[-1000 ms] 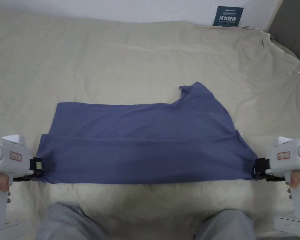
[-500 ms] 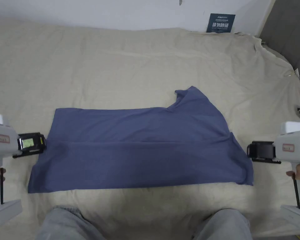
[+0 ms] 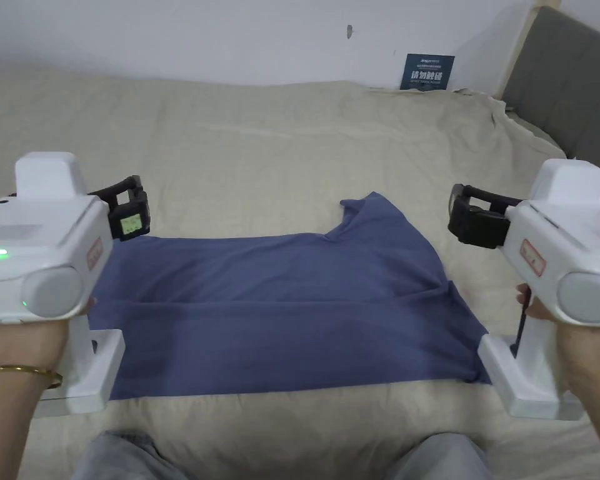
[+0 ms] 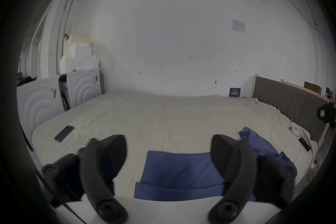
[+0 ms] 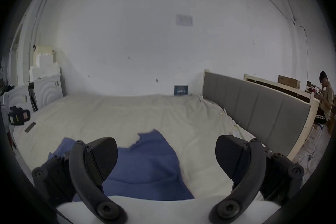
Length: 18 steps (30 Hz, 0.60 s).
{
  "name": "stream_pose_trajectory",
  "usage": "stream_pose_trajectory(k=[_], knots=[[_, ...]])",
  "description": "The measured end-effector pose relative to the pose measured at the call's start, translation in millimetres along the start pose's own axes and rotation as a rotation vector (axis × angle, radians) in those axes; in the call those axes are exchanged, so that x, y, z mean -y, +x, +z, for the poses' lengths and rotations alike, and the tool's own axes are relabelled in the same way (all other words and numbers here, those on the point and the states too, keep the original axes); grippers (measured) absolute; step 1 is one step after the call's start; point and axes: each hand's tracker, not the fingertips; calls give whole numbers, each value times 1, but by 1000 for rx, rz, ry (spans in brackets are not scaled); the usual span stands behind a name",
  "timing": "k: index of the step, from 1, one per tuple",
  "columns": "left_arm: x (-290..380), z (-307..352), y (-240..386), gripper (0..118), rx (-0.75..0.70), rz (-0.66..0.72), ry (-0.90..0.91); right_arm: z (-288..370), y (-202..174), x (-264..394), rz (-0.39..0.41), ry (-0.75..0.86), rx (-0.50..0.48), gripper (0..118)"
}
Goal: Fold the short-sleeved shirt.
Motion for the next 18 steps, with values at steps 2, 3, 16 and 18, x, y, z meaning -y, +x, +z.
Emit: stream_pose_trajectory(k=[2,3,16,18], knots=[[3,4,7,43,17,-5,12,4,-8,3,1,22,-18,99],[4,5,9,23,31,-8,16,5,-11,4,1,29,-26,88],[11,6,14,0,46,22,27,5,-22,13,-26,23,-86,0],[11,6,13,0,44,25,27,3,-22,15,-23,16,-91,0]])
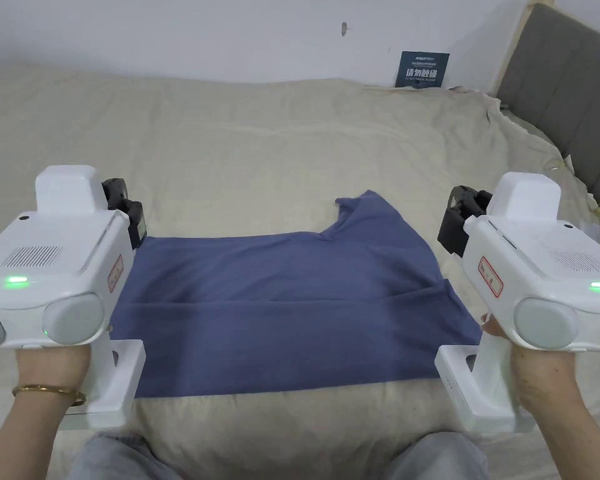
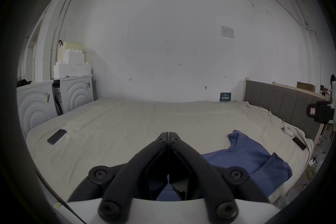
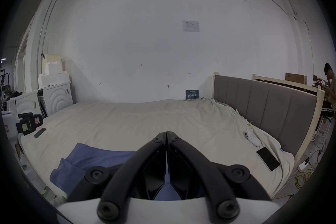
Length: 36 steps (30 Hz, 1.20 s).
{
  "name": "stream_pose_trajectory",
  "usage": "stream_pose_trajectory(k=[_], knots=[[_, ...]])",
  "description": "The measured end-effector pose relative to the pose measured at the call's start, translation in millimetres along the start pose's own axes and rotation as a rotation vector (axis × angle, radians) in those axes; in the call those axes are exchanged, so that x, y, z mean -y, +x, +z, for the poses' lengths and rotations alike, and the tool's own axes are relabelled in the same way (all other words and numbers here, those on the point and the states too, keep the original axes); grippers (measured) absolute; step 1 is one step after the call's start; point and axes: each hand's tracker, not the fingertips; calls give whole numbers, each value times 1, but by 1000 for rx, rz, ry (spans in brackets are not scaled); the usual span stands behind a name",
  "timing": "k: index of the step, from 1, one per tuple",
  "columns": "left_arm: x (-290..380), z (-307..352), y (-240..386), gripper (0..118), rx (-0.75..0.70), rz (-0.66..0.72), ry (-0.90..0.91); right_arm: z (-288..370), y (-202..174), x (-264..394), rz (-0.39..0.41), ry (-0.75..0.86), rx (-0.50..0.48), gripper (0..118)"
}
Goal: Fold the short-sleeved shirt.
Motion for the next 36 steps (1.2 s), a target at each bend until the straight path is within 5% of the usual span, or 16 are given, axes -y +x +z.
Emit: stream_pose_trajectory(k=[13,20,22,24,25,36], knots=[[3,-11,-3,0,-6,1,-14,-40,-1,-13,27,-61,-27,0],[2,-30,-5,0,-12,2,-23,-116,11,-32,65,-265,-24,2],[1,-36,-6,0,-14,6,-26,-142,16,-34,39,-363,-44,39],[1,-43,-6,0,-18,12,-27,-169,22,-34,24,-507,-36,102],[0,-46,-7,0,-20,13,-28,-179,23,-32,-2,-491,-37,110],[-2,-92,-6,0,-42,52,-44,-308,56,16,-8,-798,115,110]])
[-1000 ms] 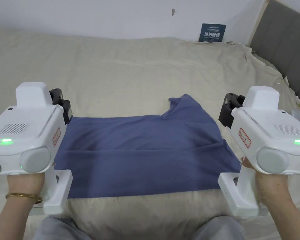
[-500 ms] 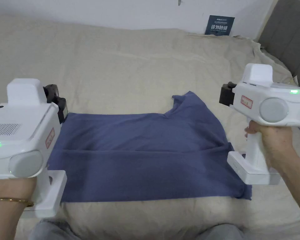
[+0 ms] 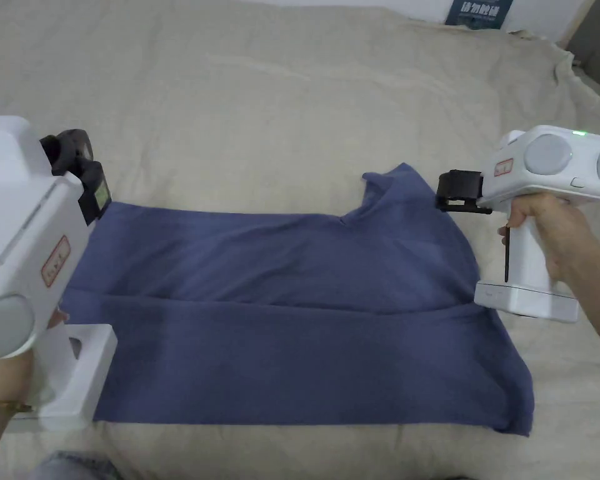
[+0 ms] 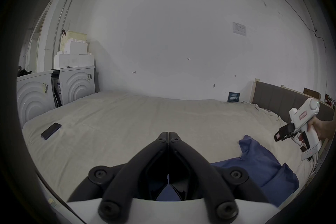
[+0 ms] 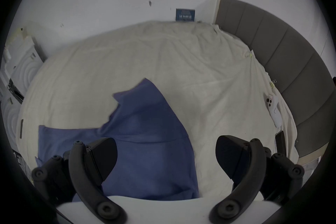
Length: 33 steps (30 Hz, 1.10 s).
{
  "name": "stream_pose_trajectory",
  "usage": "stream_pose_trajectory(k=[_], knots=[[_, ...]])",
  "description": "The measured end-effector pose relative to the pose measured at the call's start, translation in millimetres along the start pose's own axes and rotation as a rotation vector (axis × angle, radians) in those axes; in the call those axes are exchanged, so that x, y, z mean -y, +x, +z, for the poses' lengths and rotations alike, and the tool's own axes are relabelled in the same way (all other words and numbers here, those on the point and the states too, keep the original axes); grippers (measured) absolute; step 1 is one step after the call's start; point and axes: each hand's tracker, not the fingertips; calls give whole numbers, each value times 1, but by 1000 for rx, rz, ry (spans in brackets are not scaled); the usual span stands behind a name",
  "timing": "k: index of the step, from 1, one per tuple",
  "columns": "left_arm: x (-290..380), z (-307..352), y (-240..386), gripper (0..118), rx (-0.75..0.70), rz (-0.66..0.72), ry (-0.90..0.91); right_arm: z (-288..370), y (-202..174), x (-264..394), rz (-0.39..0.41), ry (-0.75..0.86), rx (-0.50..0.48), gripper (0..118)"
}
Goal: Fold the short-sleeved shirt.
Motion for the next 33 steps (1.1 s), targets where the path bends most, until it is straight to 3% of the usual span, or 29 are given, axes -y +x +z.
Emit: stream_pose_trajectory(k=[8,13,16,19,22,23,27,30,31,32,33], knots=[[8,-28,3,0,-23,-29,-26,-81,11,-7,-8,-151,52,110],[17,-43,1,0,-46,-27,-53,-104,16,-5,-51,-165,40,96],[23,-51,-1,0,-55,-19,-73,-111,16,-5,-51,-173,51,64],[28,-58,-2,0,-55,-20,-94,-109,17,-5,-68,-174,17,51],[30,-64,-3,0,-57,-16,-114,-106,15,-8,-64,-151,0,9],[29,-67,-4,0,-56,-11,-124,-105,13,-9,-30,-145,13,3],[26,-83,-10,1,-59,17,-193,-97,9,-8,7,-140,5,3],[19,-107,-22,31,-45,75,-289,-92,12,-10,3,-124,-1,3],[17,-116,-27,46,-44,96,-317,-89,13,-10,-1,-117,-7,3],[14,-127,-32,69,-50,130,-351,-85,14,-12,-4,-110,-13,3],[11,-137,-37,81,-52,139,-389,-82,14,-13,-4,-105,-14,3]])
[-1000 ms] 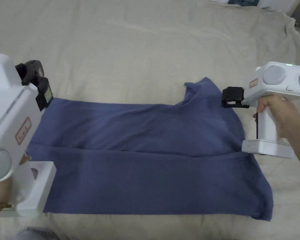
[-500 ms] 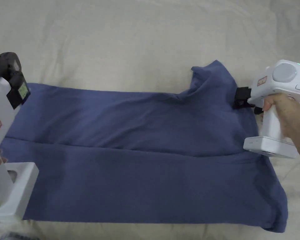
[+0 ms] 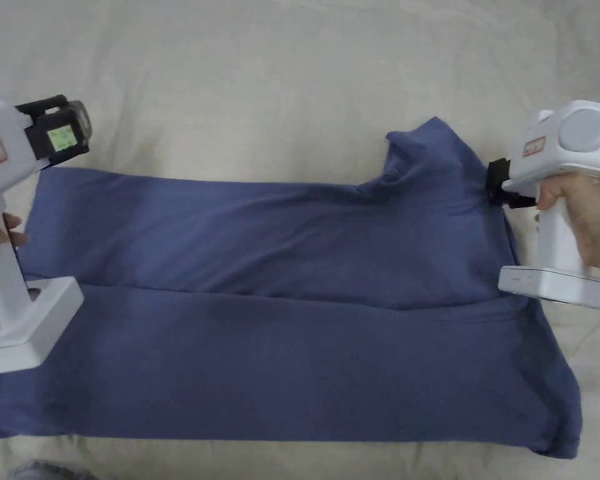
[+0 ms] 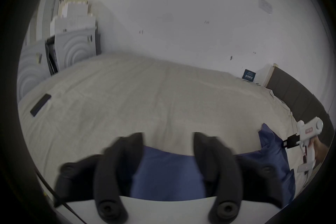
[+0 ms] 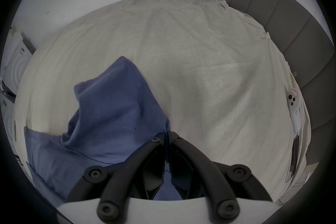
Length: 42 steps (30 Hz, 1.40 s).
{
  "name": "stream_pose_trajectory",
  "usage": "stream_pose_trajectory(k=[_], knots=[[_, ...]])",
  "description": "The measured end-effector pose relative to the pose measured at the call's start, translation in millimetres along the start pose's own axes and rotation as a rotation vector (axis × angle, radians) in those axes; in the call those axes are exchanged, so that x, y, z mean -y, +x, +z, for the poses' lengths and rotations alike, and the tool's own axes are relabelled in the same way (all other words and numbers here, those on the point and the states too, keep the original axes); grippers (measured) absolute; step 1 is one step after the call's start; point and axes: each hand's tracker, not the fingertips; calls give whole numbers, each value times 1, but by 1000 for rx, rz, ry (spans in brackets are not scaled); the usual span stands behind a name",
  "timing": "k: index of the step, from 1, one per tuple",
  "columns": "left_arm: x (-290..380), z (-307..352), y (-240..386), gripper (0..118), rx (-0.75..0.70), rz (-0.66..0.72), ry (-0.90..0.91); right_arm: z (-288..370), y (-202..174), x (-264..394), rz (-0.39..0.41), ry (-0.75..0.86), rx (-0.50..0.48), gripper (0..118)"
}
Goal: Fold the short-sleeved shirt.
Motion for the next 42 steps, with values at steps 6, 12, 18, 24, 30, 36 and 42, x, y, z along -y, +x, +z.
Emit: stream_pose_trajectory(k=[6,12,18,24,30,36,42], knots=[[-32,-53,-25,95,-6,35,-178,17,-3,-6,12,32,-11,3],[-33,-108,-41,95,-138,-93,-400,21,-8,-6,43,39,3,2],[-14,-132,-33,93,-154,-130,-509,19,-10,-5,55,34,9,3],[-13,-149,-39,33,-110,-90,-535,18,-11,-4,61,33,11,2],[-17,-148,-48,0,-90,-94,-516,18,-11,-1,65,28,11,3],[-19,-113,-59,0,-39,-92,-344,43,-8,3,29,89,15,2],[-31,-54,-64,0,2,-44,-209,88,-3,18,14,157,12,2]])
